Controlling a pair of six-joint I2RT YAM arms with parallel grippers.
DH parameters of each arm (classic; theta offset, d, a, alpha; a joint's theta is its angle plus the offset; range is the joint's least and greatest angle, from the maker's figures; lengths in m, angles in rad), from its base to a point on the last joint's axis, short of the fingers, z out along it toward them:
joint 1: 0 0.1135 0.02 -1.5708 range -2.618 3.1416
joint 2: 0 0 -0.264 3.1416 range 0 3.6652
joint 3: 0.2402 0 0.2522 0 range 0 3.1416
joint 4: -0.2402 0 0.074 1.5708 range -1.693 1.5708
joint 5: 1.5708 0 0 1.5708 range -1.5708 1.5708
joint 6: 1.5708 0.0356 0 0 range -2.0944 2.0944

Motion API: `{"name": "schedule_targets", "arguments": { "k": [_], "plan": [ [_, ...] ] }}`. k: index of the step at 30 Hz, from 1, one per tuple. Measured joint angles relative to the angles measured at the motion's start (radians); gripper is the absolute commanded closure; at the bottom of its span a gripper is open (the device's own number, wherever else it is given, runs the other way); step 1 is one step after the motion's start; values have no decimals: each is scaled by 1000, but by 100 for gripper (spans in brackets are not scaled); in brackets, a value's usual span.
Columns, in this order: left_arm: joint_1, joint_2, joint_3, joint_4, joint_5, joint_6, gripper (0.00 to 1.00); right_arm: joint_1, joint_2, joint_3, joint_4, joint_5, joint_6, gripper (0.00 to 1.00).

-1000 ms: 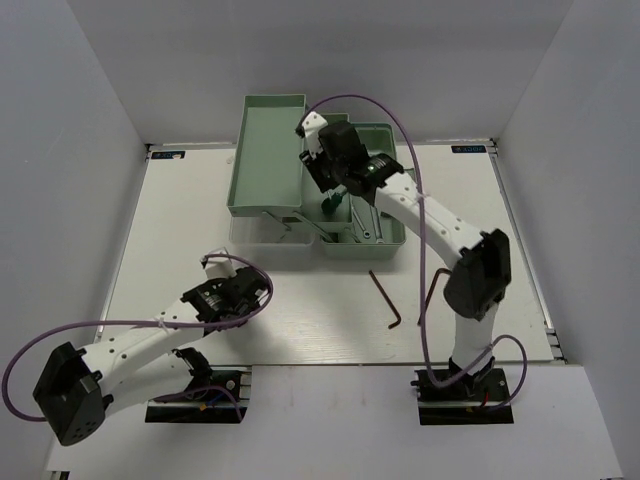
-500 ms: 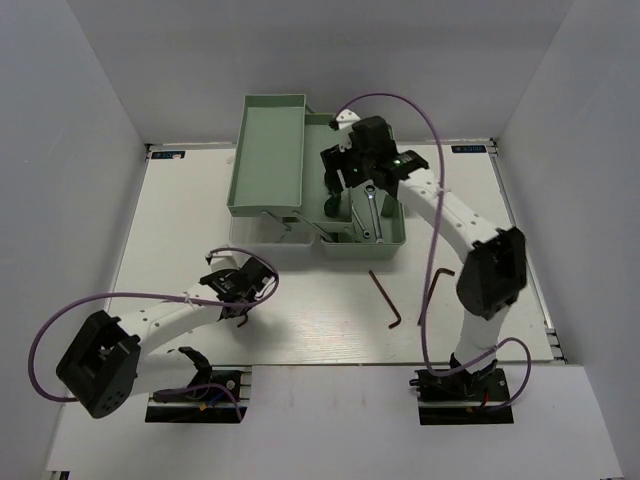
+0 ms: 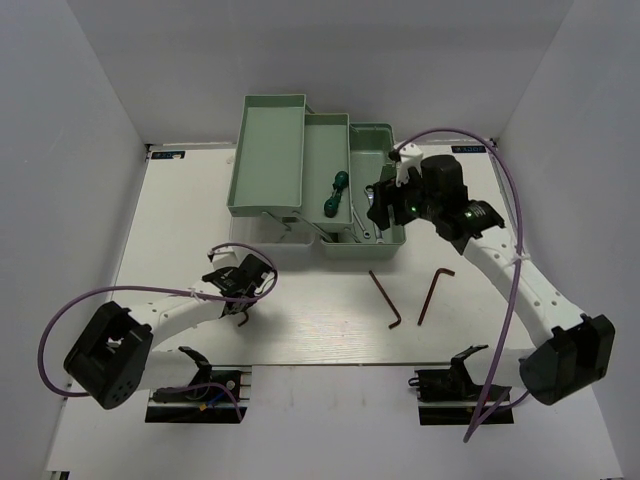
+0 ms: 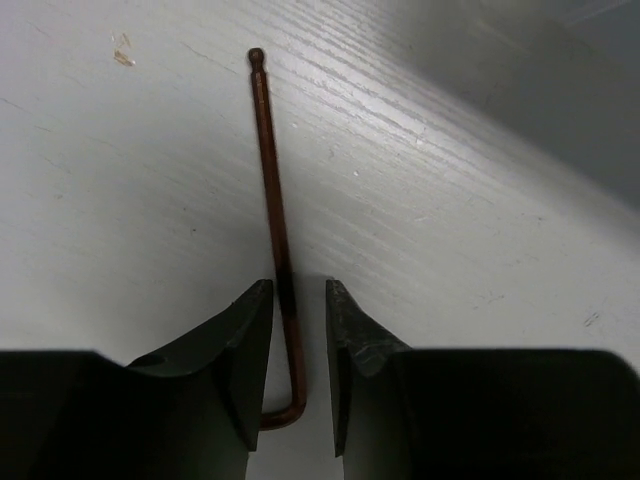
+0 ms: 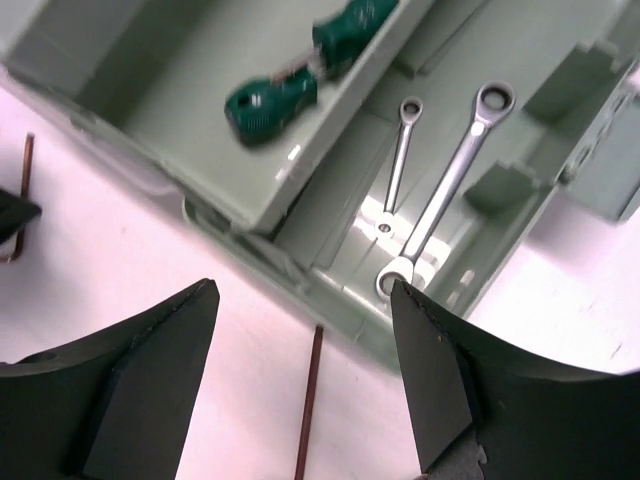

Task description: Sort the tools into containers

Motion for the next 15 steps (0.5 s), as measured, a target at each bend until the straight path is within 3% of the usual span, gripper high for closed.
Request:
{"name": "schedule_targets", "arguments": {
  "k": [2, 8, 12, 13, 15],
  "plan": [
    [0, 0, -5, 14, -2, 5, 69, -15, -35, -45, -11, -14, 2, 24],
    [1, -14, -31, 67, -8, 8, 99, -53, -126, -109, -55, -45, 12, 24],
    [2, -40, -50, 92, -2, 6, 100, -73, -168, -145, -61, -71, 14, 24],
    [5, -53, -58, 95, 5, 4, 100, -78, -175, -156, -63, -80, 13, 17],
    [4, -79, -65, 85, 29, 3, 100, -85, -179, -167, -88, -96, 11, 14]
  ]
}}
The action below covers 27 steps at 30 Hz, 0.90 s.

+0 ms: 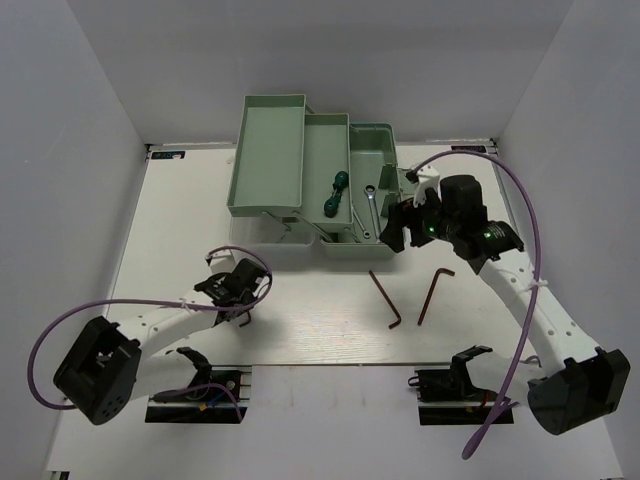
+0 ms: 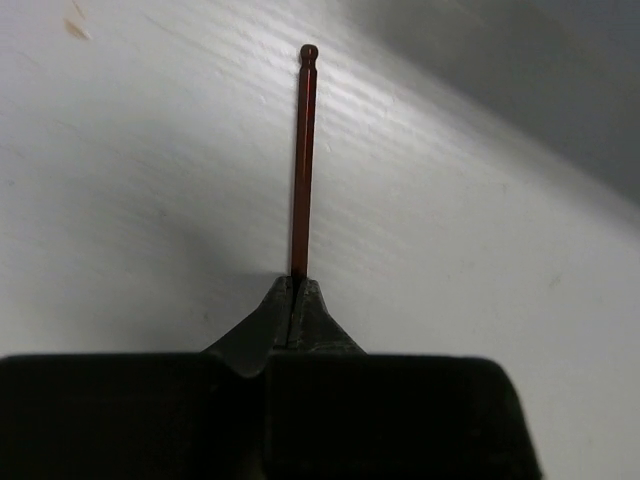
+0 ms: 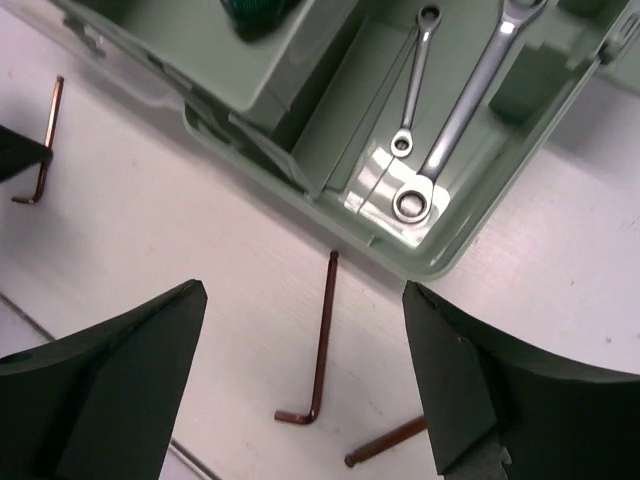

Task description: Sort the tools into containers

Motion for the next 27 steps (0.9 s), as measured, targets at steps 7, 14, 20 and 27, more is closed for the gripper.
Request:
{"name": "schedule_targets", "arguments": {
  "k": [7, 14, 20, 27],
  "plan": [
    [-14, -180, 17, -144, 142, 58, 100, -17, -42, -63, -88, -39, -56, 12],
    [-21, -315, 163, -248, 239, 161, 100, -26, -67, -122, -130, -57, -104, 32],
    [-22, -347, 307, -311, 374, 291, 100, -27, -40, -206, -138, -98, -181, 74],
    [-22, -357, 502, -343, 552, 443, 100, -21, -36, -432, -51, -135, -284, 50]
  ]
}}
